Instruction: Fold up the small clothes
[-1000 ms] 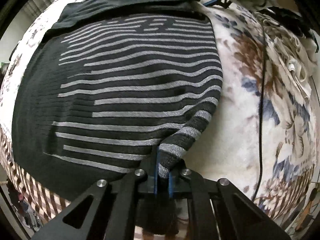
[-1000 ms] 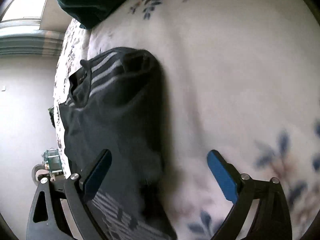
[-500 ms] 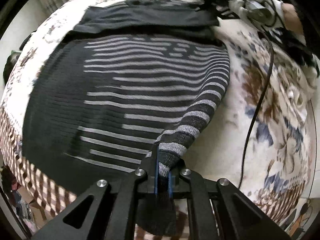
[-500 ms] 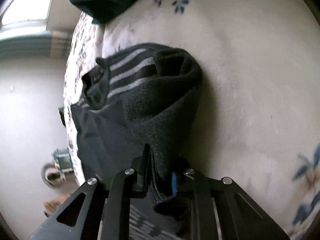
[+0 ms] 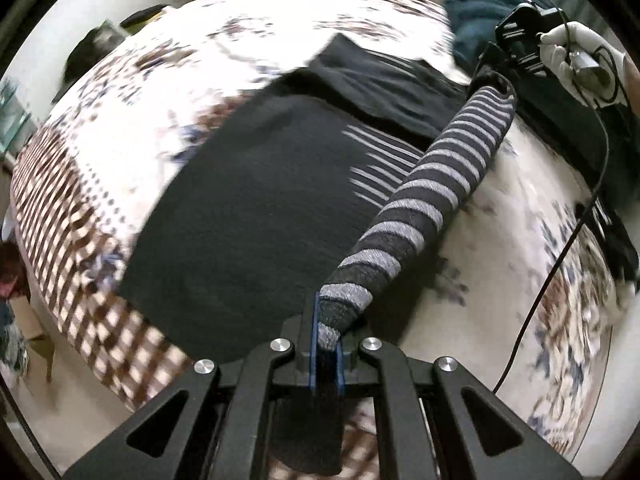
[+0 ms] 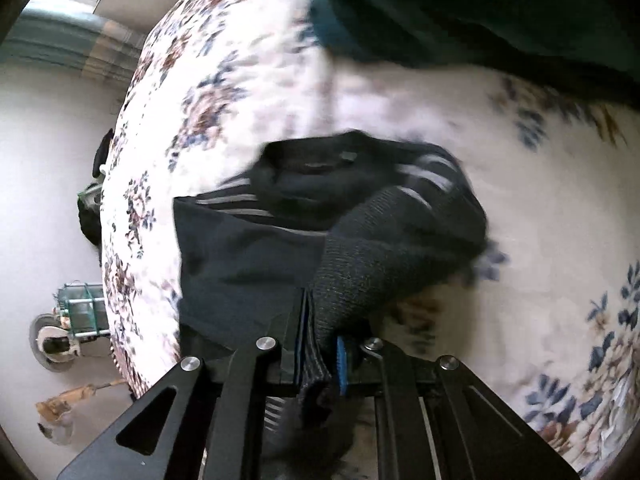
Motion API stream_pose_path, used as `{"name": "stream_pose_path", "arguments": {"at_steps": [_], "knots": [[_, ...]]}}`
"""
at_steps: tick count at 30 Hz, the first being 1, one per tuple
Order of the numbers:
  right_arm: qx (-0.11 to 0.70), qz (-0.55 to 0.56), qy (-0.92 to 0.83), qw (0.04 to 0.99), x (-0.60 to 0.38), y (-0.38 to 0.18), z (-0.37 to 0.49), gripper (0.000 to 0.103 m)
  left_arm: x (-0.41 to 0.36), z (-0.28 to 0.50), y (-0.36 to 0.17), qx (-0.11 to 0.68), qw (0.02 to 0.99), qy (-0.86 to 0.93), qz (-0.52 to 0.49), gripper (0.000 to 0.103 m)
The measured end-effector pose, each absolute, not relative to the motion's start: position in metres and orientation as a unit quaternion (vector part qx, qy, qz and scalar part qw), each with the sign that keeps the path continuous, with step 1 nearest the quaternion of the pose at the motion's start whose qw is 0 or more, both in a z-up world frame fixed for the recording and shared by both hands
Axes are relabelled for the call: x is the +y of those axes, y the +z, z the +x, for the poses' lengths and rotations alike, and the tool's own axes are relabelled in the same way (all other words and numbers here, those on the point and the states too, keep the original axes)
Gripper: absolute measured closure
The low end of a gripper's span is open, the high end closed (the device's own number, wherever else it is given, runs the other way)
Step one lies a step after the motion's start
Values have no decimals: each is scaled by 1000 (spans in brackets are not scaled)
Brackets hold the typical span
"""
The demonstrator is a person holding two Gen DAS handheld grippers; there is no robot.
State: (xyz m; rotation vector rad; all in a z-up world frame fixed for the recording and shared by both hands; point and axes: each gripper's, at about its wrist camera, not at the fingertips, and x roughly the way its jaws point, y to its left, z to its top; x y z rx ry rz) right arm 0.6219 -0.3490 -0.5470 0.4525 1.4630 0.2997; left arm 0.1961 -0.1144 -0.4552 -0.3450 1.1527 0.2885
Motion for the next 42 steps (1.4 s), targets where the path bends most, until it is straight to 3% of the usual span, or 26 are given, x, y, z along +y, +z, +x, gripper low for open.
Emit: {"name": "stream_pose_path", "arguments": {"at_steps": [5, 10, 17, 19, 22, 29, 32, 33, 34, 42], "knots": [[676, 158, 131, 708, -232, -542, 660, 91, -51, 198, -484, 547, 796, 153, -207, 99], [697, 88, 114, 703, -117, -576, 687, 92, 6, 202, -514, 558, 775, 163, -249, 99], [732, 76, 79, 673, -45, -631, 719, 89, 76, 194, -542, 567, 742, 182, -308, 98], [736, 83, 90, 666, -40, -636, 723, 77, 89, 188, -549, 576, 729, 173, -327, 94], [726, 120, 149, 660, -37, -625, 719, 41, 99, 177, -547, 586, 717, 161, -342, 92], [683, 112, 227, 685, -66, -562, 635, 31, 129, 157, -533, 600, 696, 187, -346, 89], [688, 98, 231, 681, -91, -556, 577, 31, 138, 161, -519, 575, 715, 162, -363, 68], [692, 96, 226, 679, -102, -559, 554, 31, 138, 167, -516, 572, 721, 146, -363, 59], [696, 91, 218, 678, -110, -563, 536, 31, 135, 173, -514, 572, 727, 131, -356, 58], [758, 181, 110, 617, -199, -640, 384, 31, 91, 255, -492, 582, 775, 48, -241, 57]]}}
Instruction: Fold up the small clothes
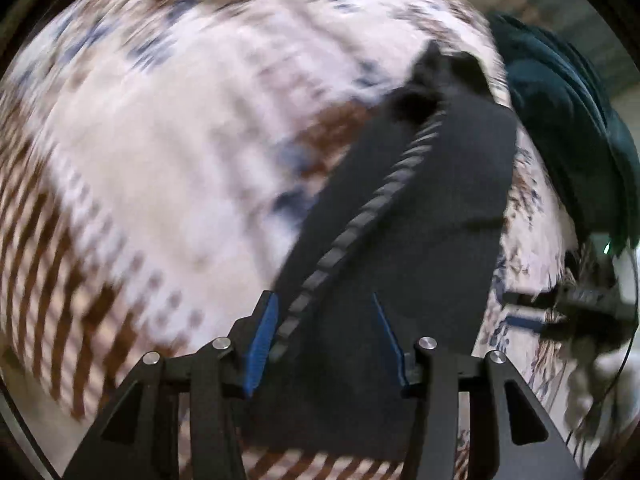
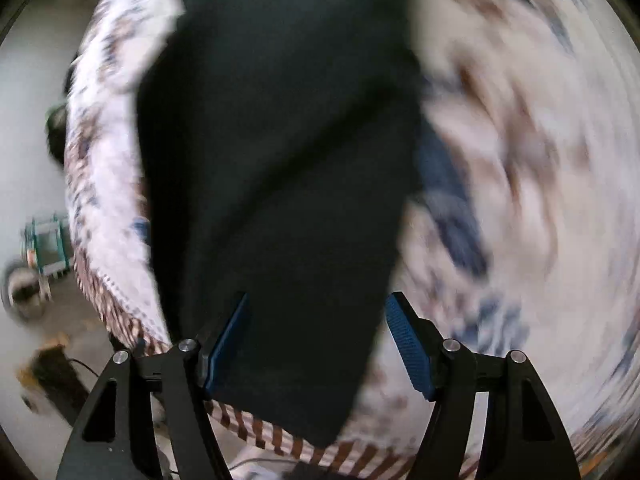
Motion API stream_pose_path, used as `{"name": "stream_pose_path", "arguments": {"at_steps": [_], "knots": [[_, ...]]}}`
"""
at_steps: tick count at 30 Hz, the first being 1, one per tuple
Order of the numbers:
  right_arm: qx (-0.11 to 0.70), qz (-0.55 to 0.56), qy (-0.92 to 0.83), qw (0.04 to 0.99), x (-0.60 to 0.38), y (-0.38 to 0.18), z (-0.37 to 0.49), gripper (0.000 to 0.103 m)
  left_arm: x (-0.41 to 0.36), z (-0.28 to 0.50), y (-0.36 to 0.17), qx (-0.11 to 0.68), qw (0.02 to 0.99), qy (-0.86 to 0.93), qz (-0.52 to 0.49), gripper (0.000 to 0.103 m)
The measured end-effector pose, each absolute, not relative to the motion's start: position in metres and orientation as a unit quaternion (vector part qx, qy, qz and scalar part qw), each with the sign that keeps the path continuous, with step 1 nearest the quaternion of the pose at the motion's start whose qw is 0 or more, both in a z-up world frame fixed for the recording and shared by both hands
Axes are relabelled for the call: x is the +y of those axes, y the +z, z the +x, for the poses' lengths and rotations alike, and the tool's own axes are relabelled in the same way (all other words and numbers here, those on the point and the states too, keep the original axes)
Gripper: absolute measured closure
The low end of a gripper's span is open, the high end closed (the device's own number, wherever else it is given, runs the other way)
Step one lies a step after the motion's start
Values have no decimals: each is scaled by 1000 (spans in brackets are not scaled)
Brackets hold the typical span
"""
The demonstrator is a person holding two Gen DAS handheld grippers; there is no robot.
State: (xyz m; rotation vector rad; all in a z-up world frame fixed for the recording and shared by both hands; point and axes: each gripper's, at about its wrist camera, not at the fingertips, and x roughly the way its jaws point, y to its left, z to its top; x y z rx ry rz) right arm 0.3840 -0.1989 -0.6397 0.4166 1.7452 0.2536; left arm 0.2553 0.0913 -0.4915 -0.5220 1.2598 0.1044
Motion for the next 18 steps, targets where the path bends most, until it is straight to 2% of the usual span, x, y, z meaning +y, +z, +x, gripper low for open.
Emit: {"name": "stream_pose_path", "arguments": {"at_steps": [6, 11, 12, 13, 18], "knots": [[732, 258, 64, 627, -248, -648, 373, 31, 51, 341, -486, 566, 812, 16, -141, 57], [705, 250, 76, 660, -266, -629, 417, 31, 33, 400, -522, 576, 810, 4, -113, 58], [701, 243, 77, 666, -266, -625, 423, 31, 34, 401, -527, 575, 811, 7, -107, 66], [698, 235, 81, 672, -266, -622, 432, 31, 39, 406, -537, 577, 810, 18, -104, 83], [691, 200, 102, 687, -256, -604, 481, 31, 104, 403, -568, 583, 776, 38, -237, 81]]}}
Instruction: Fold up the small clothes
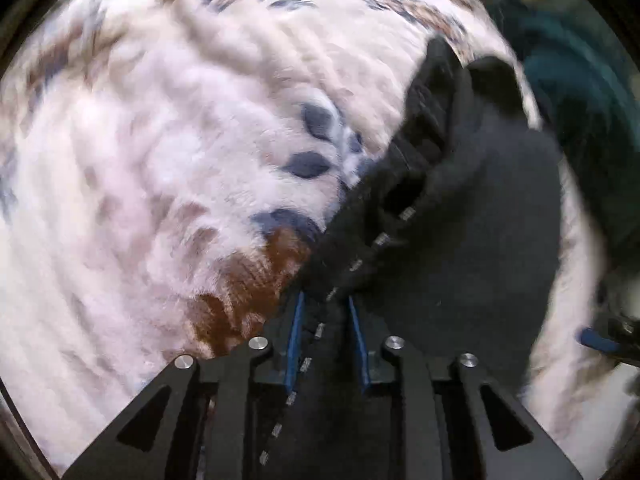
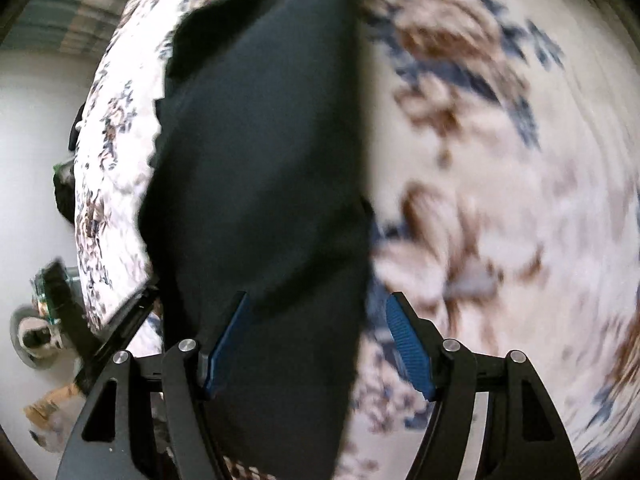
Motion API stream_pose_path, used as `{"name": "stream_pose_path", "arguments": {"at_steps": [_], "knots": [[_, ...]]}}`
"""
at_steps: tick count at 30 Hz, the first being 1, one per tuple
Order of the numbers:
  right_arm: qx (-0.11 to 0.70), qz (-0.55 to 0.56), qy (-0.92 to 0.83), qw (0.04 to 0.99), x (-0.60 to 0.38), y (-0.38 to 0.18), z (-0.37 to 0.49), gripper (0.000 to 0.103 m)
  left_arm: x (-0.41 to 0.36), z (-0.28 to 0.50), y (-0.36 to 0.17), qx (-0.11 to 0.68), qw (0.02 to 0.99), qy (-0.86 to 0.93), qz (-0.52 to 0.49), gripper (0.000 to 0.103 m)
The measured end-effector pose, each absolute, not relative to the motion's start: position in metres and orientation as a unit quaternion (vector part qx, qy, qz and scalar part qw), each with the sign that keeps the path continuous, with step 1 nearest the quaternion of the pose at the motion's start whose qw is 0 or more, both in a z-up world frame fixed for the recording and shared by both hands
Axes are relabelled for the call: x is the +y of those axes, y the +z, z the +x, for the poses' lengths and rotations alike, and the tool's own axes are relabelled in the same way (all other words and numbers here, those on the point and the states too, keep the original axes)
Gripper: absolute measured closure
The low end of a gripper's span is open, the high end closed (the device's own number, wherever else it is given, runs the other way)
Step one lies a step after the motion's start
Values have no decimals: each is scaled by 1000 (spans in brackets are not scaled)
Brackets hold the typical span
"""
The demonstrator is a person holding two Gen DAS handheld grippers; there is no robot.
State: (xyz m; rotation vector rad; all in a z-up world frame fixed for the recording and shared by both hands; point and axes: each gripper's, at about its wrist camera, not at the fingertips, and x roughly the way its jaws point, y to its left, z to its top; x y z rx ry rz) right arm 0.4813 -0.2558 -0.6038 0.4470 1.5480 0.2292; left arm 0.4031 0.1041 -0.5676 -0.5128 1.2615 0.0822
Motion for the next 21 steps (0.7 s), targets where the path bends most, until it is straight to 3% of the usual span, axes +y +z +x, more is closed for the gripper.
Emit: {"name": "stream_pose_path", "arguments": {"at_steps": [8, 13, 15, 16, 21], "knots": [[649, 248, 114, 710, -203, -554, 635, 31, 97, 399, -559, 588, 789, -10, -174, 81], [657, 292, 63, 692, -167, -571, 743, 31, 100, 407, -566, 587, 788, -28, -184, 81], [669, 305, 29, 677, -158, -589, 766, 54, 104, 410, -568, 587, 786, -36, -190, 80], [672, 313, 17, 671, -151, -597, 773, 94, 106, 410, -569, 587, 786, -41, -191, 80], [678, 279, -21, 680, -123, -597, 800, 95, 110, 408, -573, 588, 783, -56, -197, 80]]}}
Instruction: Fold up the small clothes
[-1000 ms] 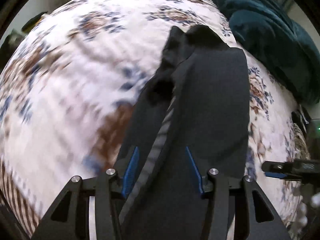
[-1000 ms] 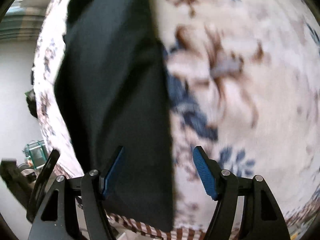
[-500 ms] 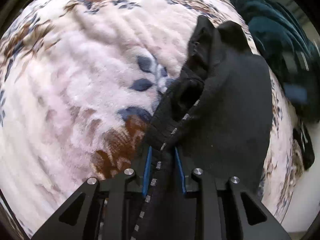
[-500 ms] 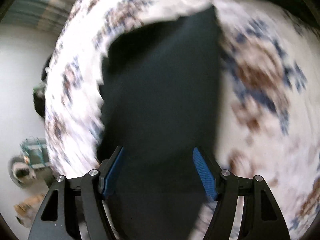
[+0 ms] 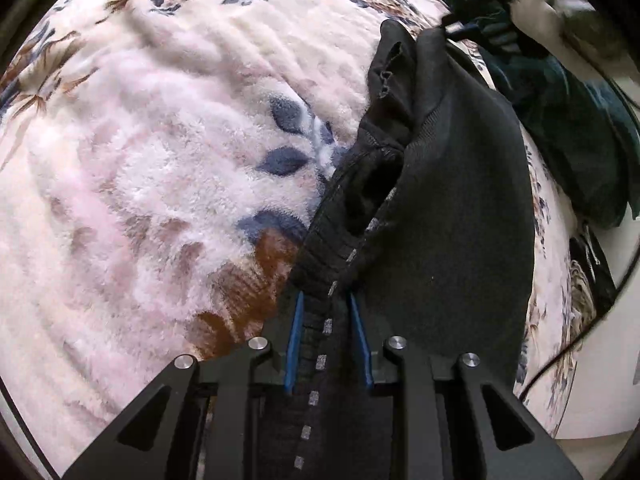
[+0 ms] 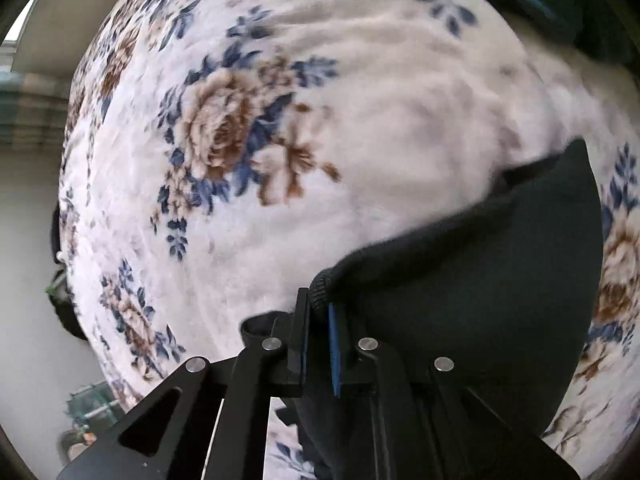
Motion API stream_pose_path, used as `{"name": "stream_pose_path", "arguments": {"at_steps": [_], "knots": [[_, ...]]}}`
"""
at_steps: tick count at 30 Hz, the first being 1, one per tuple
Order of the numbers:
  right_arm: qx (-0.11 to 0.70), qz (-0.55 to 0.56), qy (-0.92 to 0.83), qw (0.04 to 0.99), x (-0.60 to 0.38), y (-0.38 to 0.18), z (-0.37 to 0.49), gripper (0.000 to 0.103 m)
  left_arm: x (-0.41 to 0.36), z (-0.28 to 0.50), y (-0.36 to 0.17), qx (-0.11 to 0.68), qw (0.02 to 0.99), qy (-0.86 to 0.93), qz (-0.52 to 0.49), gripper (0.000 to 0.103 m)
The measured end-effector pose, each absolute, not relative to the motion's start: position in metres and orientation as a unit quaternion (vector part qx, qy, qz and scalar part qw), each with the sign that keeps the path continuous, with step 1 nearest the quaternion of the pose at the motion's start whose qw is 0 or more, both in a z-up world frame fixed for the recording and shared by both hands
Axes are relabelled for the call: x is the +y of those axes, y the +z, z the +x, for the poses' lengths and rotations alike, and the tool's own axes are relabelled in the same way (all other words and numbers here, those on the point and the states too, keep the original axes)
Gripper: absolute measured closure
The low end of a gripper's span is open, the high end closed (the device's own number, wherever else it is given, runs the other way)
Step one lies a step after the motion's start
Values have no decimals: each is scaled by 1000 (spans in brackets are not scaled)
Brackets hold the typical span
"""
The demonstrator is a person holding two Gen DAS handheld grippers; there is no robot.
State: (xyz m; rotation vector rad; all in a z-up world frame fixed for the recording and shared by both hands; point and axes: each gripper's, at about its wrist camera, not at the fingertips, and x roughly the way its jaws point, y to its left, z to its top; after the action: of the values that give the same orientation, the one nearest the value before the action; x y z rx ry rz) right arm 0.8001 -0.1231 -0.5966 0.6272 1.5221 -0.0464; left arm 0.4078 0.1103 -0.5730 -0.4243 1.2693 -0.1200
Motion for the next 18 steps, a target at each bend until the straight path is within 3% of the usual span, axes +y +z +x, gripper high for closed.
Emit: {"name": "stream_pose_path", "arguments": {"at_steps": [6, 7, 8, 9, 10, 11, 12, 18], "knots": [[699, 249, -34, 670, -96, -622, 814, 90, 122, 410, -567, 599, 768, -80, -211, 81], [710, 250, -23, 658, -94, -628, 815, 85, 125, 412, -563, 598, 766, -83, -221, 79], [715, 245, -14, 654, -93, -630, 816, 71, 131, 413, -554, 592, 768, -81, -230, 77], [710, 250, 16, 658, -95, -627, 812, 64, 138, 414, -545, 583, 773, -80, -239, 69], [702, 259, 45, 662, -96, -619, 807, 49, 143, 416, -538, 575, 775, -82, -248, 56], [692, 264, 71, 668, -100, -608, 799, 39, 148, 420, -531, 565, 778, -88, -260, 50], [680, 267, 88, 677, -107, -595, 788, 37, 151, 424, -527, 559, 778, -95, -271, 45], [643, 265, 88, 713, -167, -555, 677, 37, 123, 460, -526, 578, 770, -131, -236, 46]]}}
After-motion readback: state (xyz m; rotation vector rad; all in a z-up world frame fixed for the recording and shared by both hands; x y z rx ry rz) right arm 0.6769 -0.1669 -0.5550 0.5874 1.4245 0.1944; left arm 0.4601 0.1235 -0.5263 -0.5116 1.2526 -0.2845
